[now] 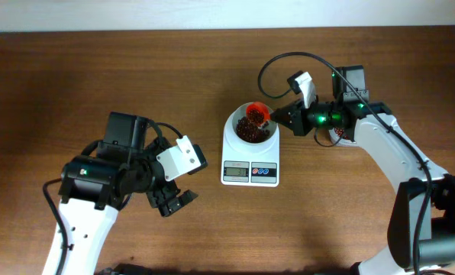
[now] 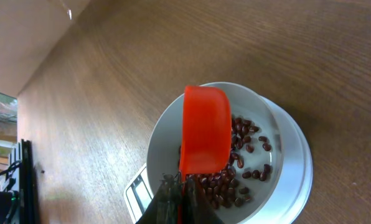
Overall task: Scoop and weigh 50g on scale
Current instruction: 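Tilt the scoop over the bowl and shake beans out gradually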
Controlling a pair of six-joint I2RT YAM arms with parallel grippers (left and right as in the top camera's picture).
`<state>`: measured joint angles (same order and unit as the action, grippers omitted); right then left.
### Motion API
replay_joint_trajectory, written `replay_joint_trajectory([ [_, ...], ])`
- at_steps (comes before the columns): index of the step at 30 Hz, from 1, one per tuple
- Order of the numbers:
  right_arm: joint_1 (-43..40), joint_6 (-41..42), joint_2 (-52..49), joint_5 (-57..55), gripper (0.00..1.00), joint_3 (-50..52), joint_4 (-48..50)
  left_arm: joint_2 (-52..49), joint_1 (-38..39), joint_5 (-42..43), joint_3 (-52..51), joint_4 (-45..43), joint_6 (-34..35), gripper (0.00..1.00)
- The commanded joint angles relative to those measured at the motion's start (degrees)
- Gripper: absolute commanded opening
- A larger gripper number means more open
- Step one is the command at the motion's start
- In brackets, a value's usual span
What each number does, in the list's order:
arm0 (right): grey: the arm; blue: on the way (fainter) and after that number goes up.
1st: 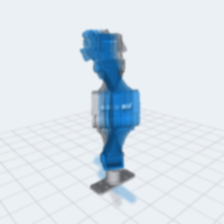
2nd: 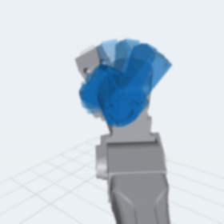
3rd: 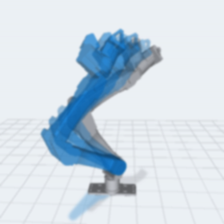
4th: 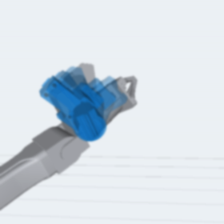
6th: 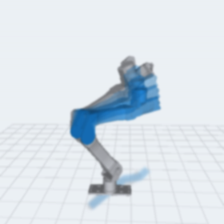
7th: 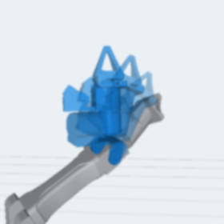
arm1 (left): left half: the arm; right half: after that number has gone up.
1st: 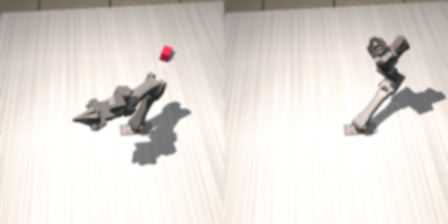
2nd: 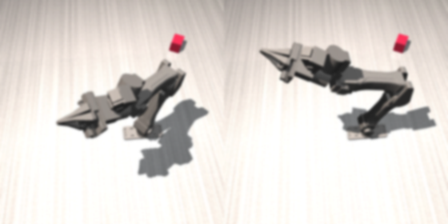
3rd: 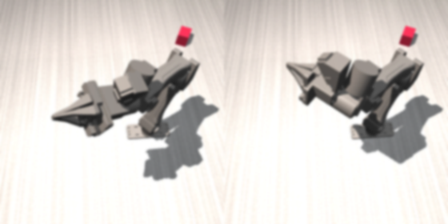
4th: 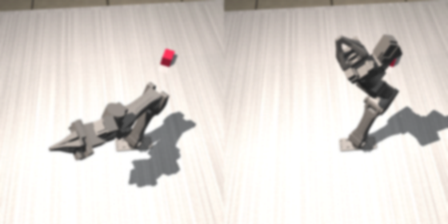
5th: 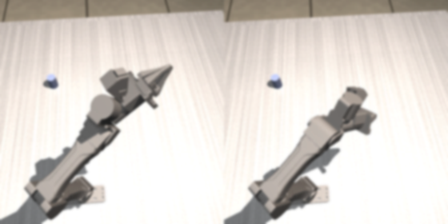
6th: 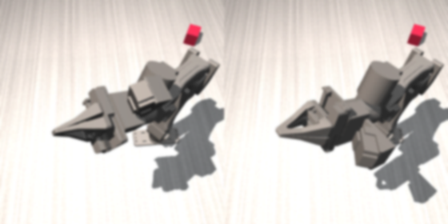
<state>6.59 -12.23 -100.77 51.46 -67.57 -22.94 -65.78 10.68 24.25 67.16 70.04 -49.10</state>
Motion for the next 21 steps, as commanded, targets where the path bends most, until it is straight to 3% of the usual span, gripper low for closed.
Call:
replay_joint_trajectory([
  [1,0.15,-0.87,1.03,1.38,0.04,-0.04,0.13,0.50,-0.35,1.03,-0.37,0.09,-0.48,0.99],
  [4,0.15,-1.14,1.03,3.13,0.04,-0.04,-0.92,0.50,-0.35,1.03,-0.37,0.07,-0.48,0.99],
  [7,0.13,1.81,1.03,-2.86,0.04,-0.04,-0.02,0.50,-0.35,1.03,-0.37,0.07,-0.48,0.99],
  [9,0.15,-2.01,1.03,3.30,0.04,-0.04,0.00,0.50,-0.35,1.03,-0.37,0.07,-0.48,0.99],
  [16,0.15,-1.25,1.03,4.07,0.04,-0.04,0.02,0.50,-0.35,1.03,-0.37,0.07,-0.48,0.99],
  [18,0.15,0.07,1.03,-1.27,0.04,-0.04,0.90,0.50,-0.35,1.03,-0.37,0.09,-0.48,0.99],
  [21,0.15,-0.85,1.03,2.21,0.04,-0.04,1.31,0.50,-0.35,1.03,-0.37,0.07,-0.48,0.99],
])
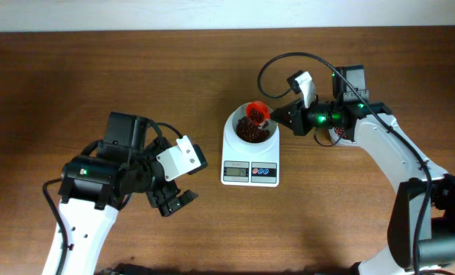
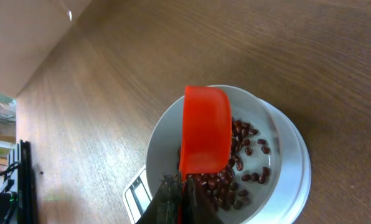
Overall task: Scoop and weigh 50g on scale
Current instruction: 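Tilt the scoop over the bowl and shake beans out gradually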
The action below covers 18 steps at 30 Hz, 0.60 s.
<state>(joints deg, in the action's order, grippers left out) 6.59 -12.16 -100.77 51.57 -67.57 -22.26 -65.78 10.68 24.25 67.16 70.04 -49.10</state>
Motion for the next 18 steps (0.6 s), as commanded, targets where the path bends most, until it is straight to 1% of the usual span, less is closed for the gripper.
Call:
replay_joint_trajectory([
  [1,0.15,-0.85,1.03,-0.04,0.04,-0.04,0.72,0.50,-0.35,1.03,-0.37,0.07,-0.48,0.99],
  [2,0.15,-0.46,1.03,-0.44,0.04,-0.04,-0.07,0.50,-0.35,1.03,-0.37,0.07,-0.48,0.99],
  [3,0.15,-1.22,1.03,3.45,0.04,-0.04,-0.15,0.50,-0.35,1.03,-0.37,0.07,-0.48,0.99],
  [4,0.15,-2.29,1.03,4.63,0.04,-0.04,0.35,0.50,-0.35,1.03,-0.37,0.07,-0.48,0.99],
  [5,0.15,-2.03,1.03,2.14,0.04,-0.04,0.63,0.50,-0.35,1.03,-0.37,0.09,-0.48,0.99],
  [6,0.15,-1.77,1.03,2.80,0.04,-0.04,-0.09,0.50,-0.35,1.03,-0.37,0.07,-0.48,0.99],
  [7,0.15,-2.56,1.03,5.62,0.04,-0.04,-0.15,0.50,-0.35,1.03,-0.37,0.07,-0.48,0.99],
  [9,0.15,-1.97,1.03,1.90,0.04,-0.04,0.50,0.50,-0.35,1.03,-0.37,0.07,-0.48,0.99],
  [11,0.15,-4.00,1.03,6.49,0.04,-0.04,0.11,0.50,-0.35,1.05,-0.37,0.07,-0.48,0.99],
  [12,0.15,-4.09,1.03,5.40,0.04,-0.04,0.50,0.50,-0.35,1.03,-0.37,0.09,-0.48,0.99],
  [13,0.15,-2.27,1.03,1.51,0.04,-0.04,0.59,0.50,-0.35,1.03,-0.37,0.07,-0.48,0.99],
  [14,0.15,-1.84,1.03,2.80,0.04,-0.04,0.04,0.50,-0.35,1.03,-0.37,0.07,-0.48,0.99],
  [15,0.15,-3.43,1.03,6.10,0.04,-0.04,0.02,0.50,-0.35,1.03,-0.37,0.07,-0.48,0.99],
  [16,0.15,-4.42,1.03,4.55,0.04,-0.04,0.63,0.50,-0.35,1.03,-0.37,0.09,-0.48,0.99],
  [17,0.15,-1.55,1.03,-0.24,0.04,-0.04,0.55,0.50,-0.35,1.03,-0.37,0.07,-0.48,0.99],
  [18,0.15,-0.66,1.03,0.66,0.04,-0.04,-0.07,0.50,-0.35,1.03,-0.37,0.07,-0.48,0.99],
])
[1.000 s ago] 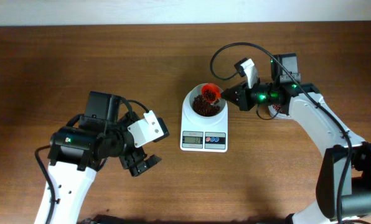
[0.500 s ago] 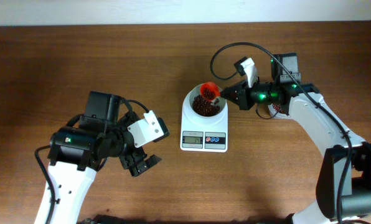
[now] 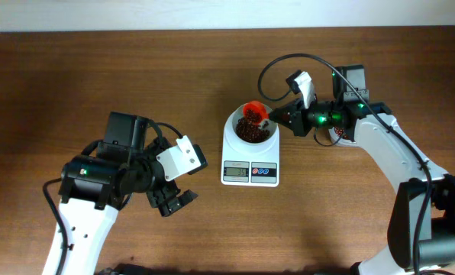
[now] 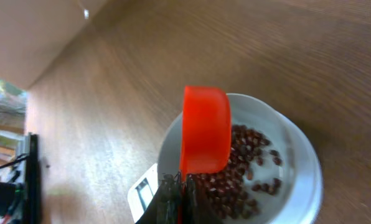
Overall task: Scoop and weigh 50g on scale
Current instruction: 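Tilt the scoop over the bowl and shake beans out gradually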
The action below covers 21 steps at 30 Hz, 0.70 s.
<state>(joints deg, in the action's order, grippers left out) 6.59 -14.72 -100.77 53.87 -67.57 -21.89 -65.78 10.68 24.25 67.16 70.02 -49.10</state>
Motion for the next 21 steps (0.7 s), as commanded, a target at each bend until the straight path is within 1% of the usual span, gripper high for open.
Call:
replay_joint_trajectory([
  [1,0.15,-2.14,1.03,3.91,0.04,-0.04,-0.70,0.50,-0.35,1.03,-0.37,0.09,-0.48,0.99],
  [2,0.15,-2.97,1.03,2.75,0.04,-0.04,-0.07,0.50,-0.35,1.03,-0.37,0.09,-0.48,0.99],
  [3,0.15,0.48,1.03,-3.08,0.04,-0.04,0.07,0.50,-0.35,1.03,-0.37,0.09,-0.48,0.99],
  [4,0.13,2.08,1.03,-3.41,0.04,-0.04,-0.44,0.50,-0.35,1.03,-0.37,0.09,-0.48,0.99],
  [5,0.15,-1.60,1.03,2.89,0.04,-0.04,-1.33,0.50,-0.35,1.05,-0.37,0.09,-0.48,0.99],
  [6,0.15,-4.28,1.03,3.72,0.04,-0.04,-0.96,0.50,-0.35,1.03,-0.37,0.09,-0.48,0.99],
  [8,0.13,0.48,1.03,-2.89,0.04,-0.04,-1.42,0.50,-0.35,1.03,-0.37,0.09,-0.48,0.99],
  [10,0.15,-2.69,1.03,1.73,0.04,-0.04,-1.66,0.50,-0.35,1.03,-0.37,0.09,-0.48,0.99],
  [11,0.15,-0.50,1.03,-2.86,0.04,-0.04,-1.16,0.50,-0.35,1.03,-0.37,0.11,-0.48,0.99],
  [12,0.13,0.79,1.03,-3.61,0.04,-0.04,-1.60,0.50,-0.35,1.05,-0.37,0.09,-0.48,0.99],
  [13,0.15,-1.88,1.03,0.74,0.04,-0.04,-2.01,0.50,-0.35,1.03,-0.37,0.09,-0.48,0.99],
  [14,0.15,-3.06,1.03,0.17,0.04,-0.04,-1.20,0.50,-0.35,1.03,-0.37,0.11,-0.48,0.99],
  [15,0.15,-0.57,1.03,-3.87,0.04,-0.04,-1.27,0.50,-0.35,1.03,-0.37,0.09,-0.48,0.99],
  [16,0.13,0.04,1.03,-2.54,0.04,-0.04,-1.95,0.50,-0.35,1.03,-0.37,0.09,-0.48,0.99],
  [18,0.15,-4.52,1.03,2.25,0.04,-0.04,-1.81,0.50,-0.35,1.05,-0.37,0.09,-0.48,0.99],
  [19,0.13,-3.32,1.03,-0.20,0.04,-0.04,-1.77,0.50,-0.35,1.03,-0.37,0.09,-0.48,0.99],
  [20,0.15,-2.91,1.03,1.99,0.04,-0.04,-2.23,0.50,-0.35,1.03,-0.37,0.09,-0.48,0.99],
  [21,0.15,-4.48,1.03,5.40,0.04,-0.04,-2.32,0.50,-0.35,1.03,-0.37,0.09,-0.48,0.99],
])
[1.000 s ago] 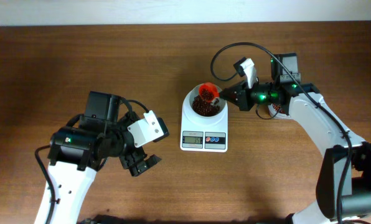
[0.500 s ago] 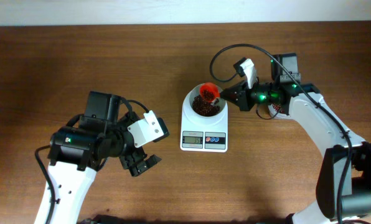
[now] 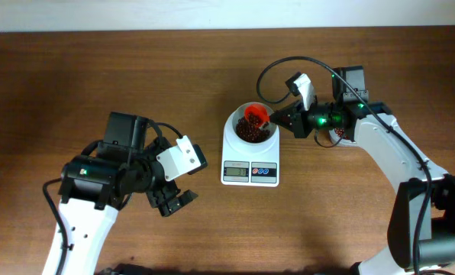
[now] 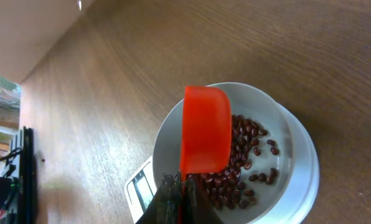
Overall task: Scoop and weigh 50g on scale
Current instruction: 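Tilt the scoop over the bowl and shake beans out gradually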
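A white scale [image 3: 250,164] stands mid-table with a white bowl [image 3: 233,122] on it holding dark red beans [image 3: 248,133]. My right gripper [image 3: 287,120] is shut on the handle of an orange scoop [image 3: 256,115], which hangs over the bowl's right side. In the right wrist view the scoop [image 4: 205,130] shows its underside, tipped over the beans [image 4: 248,158] in the bowl [image 4: 291,146], with my right gripper [image 4: 180,190] at its handle. My left gripper [image 3: 174,202] stands open, low at the left, far from the scale.
A container with beans [image 3: 337,134] sits behind my right arm, mostly hidden. A black cable [image 3: 269,67] loops above the bowl. The scale's display [image 3: 236,171] faces the table's front edge.
The scoop has shifted slightly lower and to the right over the bowl. The bowl sits a little further left in the right wrist view. The left arm has not moved.
My right gripper held the orange scoop tipped over the bowl on the scale at each moment, with beans in the bowl. Its position over the bowl has varied only slightly. The left arm stayed still with its gripper open.
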Controlling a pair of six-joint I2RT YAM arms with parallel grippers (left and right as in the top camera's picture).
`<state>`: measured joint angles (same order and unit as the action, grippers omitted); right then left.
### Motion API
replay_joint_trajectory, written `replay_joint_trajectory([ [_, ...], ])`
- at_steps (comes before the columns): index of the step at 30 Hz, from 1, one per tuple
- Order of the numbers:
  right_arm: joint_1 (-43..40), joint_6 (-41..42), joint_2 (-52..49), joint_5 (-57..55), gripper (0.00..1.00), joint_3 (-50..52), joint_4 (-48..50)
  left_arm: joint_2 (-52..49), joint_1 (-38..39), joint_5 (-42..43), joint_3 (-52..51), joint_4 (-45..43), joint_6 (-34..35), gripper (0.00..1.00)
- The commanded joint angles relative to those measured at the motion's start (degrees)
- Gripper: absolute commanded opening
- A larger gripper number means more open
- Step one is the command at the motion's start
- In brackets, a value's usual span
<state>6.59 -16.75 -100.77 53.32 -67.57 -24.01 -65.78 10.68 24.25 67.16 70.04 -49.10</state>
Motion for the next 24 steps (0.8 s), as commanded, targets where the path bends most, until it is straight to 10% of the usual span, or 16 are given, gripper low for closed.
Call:
replay_joint_trajectory([
  [1,0.15,-4.07,1.03,6.88,0.04,-0.04,-0.07,0.50,-0.35,1.03,-0.37,0.09,-0.48,0.99],
  [24,0.11,1.11,1.03,-2.01,0.04,-0.04,-0.11,0.50,-0.35,1.03,-0.37,0.07,-0.48,0.99],
])
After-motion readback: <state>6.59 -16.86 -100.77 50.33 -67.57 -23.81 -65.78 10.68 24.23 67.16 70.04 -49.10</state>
